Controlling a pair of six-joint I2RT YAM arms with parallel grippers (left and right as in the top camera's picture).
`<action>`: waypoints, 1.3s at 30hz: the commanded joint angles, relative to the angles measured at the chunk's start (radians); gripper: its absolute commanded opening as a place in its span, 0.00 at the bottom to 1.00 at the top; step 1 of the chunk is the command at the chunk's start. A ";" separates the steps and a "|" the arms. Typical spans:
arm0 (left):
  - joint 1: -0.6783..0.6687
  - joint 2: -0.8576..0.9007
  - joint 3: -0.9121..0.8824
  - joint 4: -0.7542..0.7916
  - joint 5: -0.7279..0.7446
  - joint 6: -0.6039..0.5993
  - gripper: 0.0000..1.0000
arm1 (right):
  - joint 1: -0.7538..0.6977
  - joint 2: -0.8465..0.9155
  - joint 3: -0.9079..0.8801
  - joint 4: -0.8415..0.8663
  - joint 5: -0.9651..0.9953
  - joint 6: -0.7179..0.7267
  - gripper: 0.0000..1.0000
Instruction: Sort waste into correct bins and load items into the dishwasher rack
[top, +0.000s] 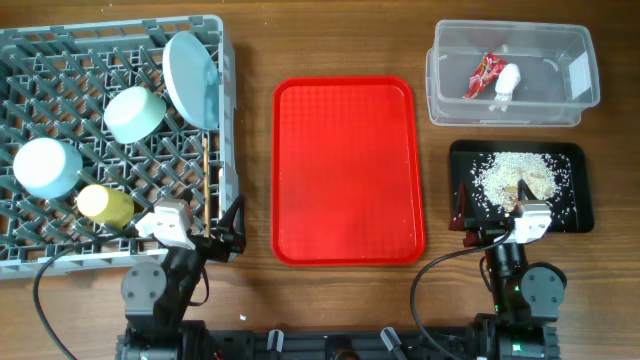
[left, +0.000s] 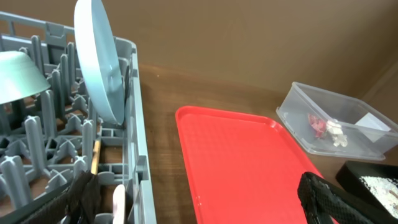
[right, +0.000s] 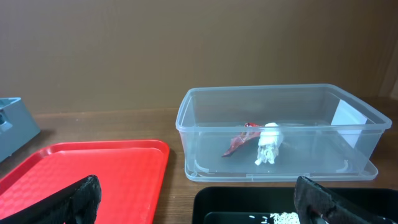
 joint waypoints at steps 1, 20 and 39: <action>-0.005 -0.074 -0.060 0.061 0.008 0.019 1.00 | -0.006 -0.008 -0.002 0.002 0.021 -0.013 1.00; -0.005 -0.105 -0.140 0.115 -0.288 0.068 1.00 | -0.006 -0.008 -0.002 0.002 0.021 -0.013 1.00; -0.005 -0.102 -0.140 0.116 -0.280 0.066 1.00 | -0.006 -0.008 -0.002 0.002 0.021 -0.012 1.00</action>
